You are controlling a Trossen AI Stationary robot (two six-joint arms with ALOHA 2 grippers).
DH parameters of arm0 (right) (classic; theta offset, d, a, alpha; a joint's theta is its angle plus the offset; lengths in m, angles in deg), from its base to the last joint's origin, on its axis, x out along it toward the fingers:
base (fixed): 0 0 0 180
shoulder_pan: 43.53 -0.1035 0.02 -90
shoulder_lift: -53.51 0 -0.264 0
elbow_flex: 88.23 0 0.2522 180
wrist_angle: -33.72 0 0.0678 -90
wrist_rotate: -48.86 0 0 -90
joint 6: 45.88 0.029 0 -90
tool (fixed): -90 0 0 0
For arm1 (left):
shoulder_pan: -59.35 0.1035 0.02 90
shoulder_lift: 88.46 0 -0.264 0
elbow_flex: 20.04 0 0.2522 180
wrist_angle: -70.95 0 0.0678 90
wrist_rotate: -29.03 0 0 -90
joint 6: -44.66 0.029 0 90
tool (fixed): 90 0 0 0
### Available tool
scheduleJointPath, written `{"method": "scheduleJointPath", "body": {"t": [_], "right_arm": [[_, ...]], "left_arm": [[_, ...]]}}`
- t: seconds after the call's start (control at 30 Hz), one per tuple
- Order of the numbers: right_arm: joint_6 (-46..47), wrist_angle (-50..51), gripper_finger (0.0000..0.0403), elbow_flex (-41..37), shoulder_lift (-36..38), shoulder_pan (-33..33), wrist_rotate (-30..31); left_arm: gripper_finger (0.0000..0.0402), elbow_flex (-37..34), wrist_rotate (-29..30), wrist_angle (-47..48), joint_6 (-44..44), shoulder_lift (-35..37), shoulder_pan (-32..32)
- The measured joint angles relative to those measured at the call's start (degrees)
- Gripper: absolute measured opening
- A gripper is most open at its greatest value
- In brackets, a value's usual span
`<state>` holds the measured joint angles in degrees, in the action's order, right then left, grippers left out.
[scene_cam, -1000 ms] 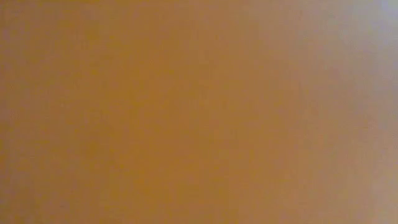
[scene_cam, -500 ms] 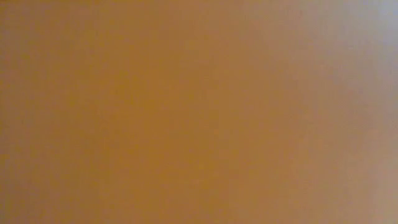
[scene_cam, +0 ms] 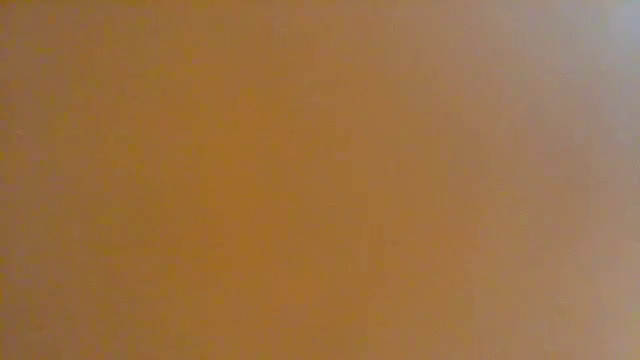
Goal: Sort blocks
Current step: Put the red block into the orange bin
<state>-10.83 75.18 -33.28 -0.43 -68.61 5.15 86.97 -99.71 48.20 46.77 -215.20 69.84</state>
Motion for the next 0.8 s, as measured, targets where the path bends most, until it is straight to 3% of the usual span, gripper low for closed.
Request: {"method": "scheduleJointPath", "body": {"t": [0.23,0.37,0.5,0.63,0.8], "right_arm": [[-0.3,0.2,0.0096,0.0,0.3,0.0,0.5],[-1.2,2.1,0.0129,-0.1,2.6,0.1,2.4],[-0.4,5.6,0.0151,-0.1,6.3,-0.1,3.1],[2.0,8.0,0.0160,-0.1,9.8,0.0,10.7],[-0.4,7.4,0.0161,-0.1,12.3,0.0,21.3]], "left_arm": [[0.0085,0.0,0.4,-0.4,0.2,0.0,1.1],[0.0085,0.0,6.6,-2.2,-0.9,0.0,2.6],[0.0085,0.3,17.7,-3.4,-3.6,0.0,6.2],[0.0085,2.5,23.5,-2.0,-8.1,-0.7,8.4],[0.0085,14.3,22.9,2.0,-19.9,-9.5,11.2]]}}
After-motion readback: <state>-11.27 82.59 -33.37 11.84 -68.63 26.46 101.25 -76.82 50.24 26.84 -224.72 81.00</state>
